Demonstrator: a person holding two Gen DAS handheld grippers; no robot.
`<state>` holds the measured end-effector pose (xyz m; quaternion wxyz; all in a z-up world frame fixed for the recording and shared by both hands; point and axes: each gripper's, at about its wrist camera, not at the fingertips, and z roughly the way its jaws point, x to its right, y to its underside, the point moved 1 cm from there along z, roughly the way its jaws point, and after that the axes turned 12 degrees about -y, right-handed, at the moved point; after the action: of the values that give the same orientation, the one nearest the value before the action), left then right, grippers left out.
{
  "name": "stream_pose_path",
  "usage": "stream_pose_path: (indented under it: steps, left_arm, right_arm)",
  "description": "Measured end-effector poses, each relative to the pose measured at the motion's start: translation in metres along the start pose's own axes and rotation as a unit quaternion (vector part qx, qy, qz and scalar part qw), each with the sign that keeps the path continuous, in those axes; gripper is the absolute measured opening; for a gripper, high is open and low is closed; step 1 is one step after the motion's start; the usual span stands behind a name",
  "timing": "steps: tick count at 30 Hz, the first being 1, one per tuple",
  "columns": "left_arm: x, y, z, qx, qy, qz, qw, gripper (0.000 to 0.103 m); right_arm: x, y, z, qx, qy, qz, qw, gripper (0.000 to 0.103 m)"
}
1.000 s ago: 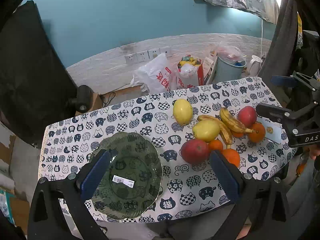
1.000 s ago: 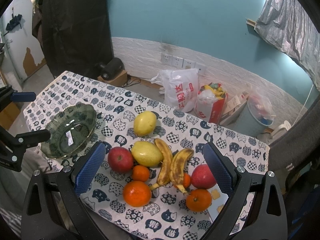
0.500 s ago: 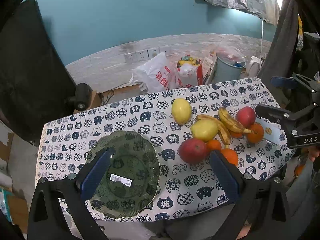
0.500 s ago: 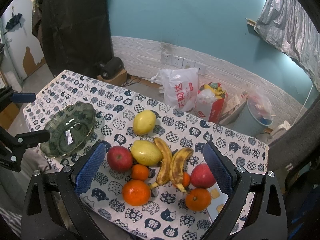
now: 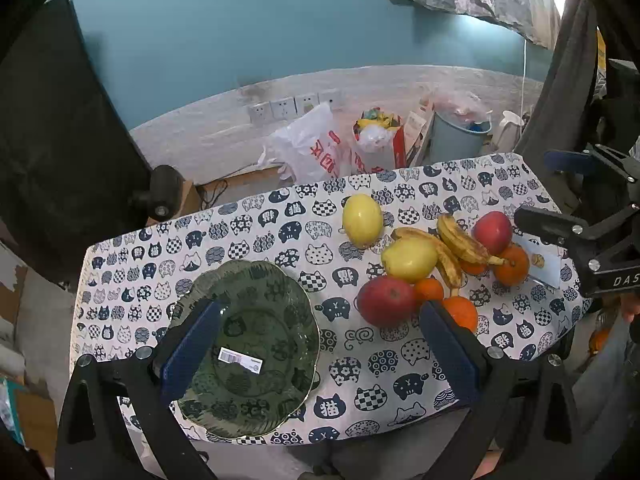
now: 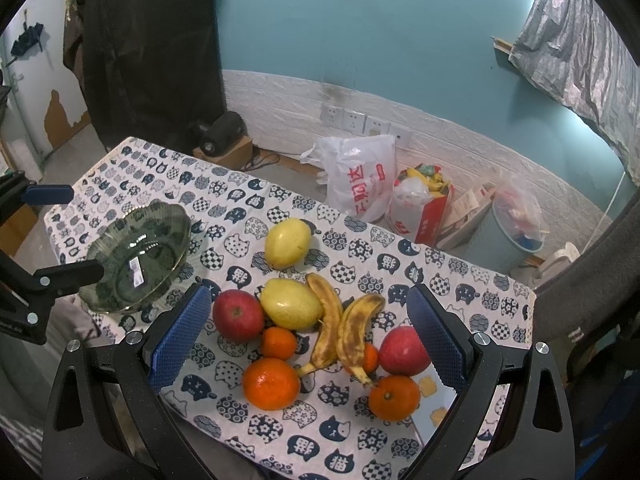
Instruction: Organize fruits
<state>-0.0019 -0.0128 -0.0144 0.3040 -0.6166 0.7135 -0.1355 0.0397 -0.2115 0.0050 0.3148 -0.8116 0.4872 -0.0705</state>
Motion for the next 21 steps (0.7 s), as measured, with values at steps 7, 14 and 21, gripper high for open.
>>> stream_pose_path:
  steps: [7,14,21]
  left_arm:
    - [0.002,-0.003,0.018,-0.027,0.014,-0.001,0.9995,0.101]
    - [0.008,-0.008,0.038,-0.055,0.025,0.002,0.9982,0.101]
    - [0.010,-0.018,0.055,-0.073,0.032,-0.005,0.9968,0.101]
  right_arm:
    - [0.006,-0.003,0.001,-0.004,0.007,0.008,1.000,0.097]
    - [0.026,-0.007,0.001,-0.006,0.021,0.032,0.999,0.097]
    - [0.048,-0.004,0.001,-0.015,0.036,0.055,0.998,0.097]
